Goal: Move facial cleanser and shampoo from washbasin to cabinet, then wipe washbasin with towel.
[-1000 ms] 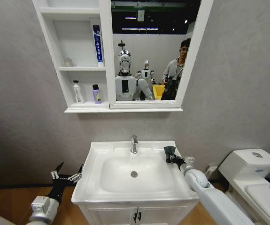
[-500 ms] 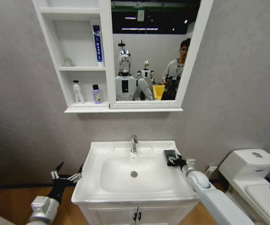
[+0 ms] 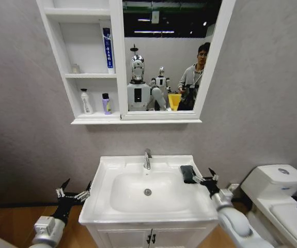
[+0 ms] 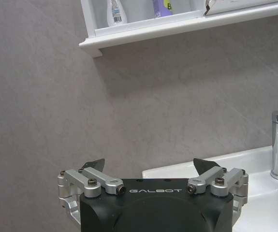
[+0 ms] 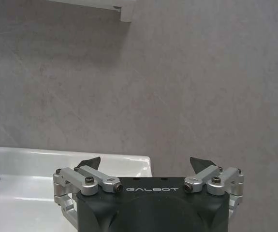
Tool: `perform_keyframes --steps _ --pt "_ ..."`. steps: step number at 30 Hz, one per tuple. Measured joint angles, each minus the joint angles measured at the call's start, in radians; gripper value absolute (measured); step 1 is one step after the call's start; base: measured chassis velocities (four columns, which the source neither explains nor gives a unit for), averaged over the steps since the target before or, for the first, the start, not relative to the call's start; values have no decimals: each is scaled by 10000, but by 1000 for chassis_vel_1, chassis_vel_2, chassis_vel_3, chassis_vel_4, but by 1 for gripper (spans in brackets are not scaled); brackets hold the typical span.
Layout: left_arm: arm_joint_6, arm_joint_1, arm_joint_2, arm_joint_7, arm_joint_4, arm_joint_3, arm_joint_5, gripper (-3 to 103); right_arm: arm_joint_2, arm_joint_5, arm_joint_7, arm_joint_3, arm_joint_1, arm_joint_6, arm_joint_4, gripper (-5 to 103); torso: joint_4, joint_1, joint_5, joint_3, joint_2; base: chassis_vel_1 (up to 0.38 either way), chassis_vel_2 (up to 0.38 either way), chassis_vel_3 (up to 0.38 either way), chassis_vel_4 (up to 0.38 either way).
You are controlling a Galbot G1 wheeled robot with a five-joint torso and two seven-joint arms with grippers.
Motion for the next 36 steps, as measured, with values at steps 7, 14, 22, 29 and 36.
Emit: perform_keyframes --steps 7,14,22,29,36 --pt "0 0 0 1 0 1 0 100 1549 -804 187 444 -2596 403 2108 100 6 0 -4 1 0 0 0 0 0" --pt "0 0 0 1 0 0 0 100 2034 -1439 351 337 -3596 584 2923 100 6 2 -4 3 0 0 0 0 0" --pt "0 0 0 1 0 0 0 100 2077 -1486 366 293 -3693 619 2995 100 7 2 -1 3 -1 0 0 0 0" --pt "0 0 0 0 0 0 0 100 2062 -1470 366 281 -3656 616 2958 100 7 2 -1 3 -1 0 0 0 0" --pt "0 0 0 0 0 0 0 100 2048 -1452 366 273 -3626 603 2927 100 6 6 -2 4 -4 21 -24 -24 32"
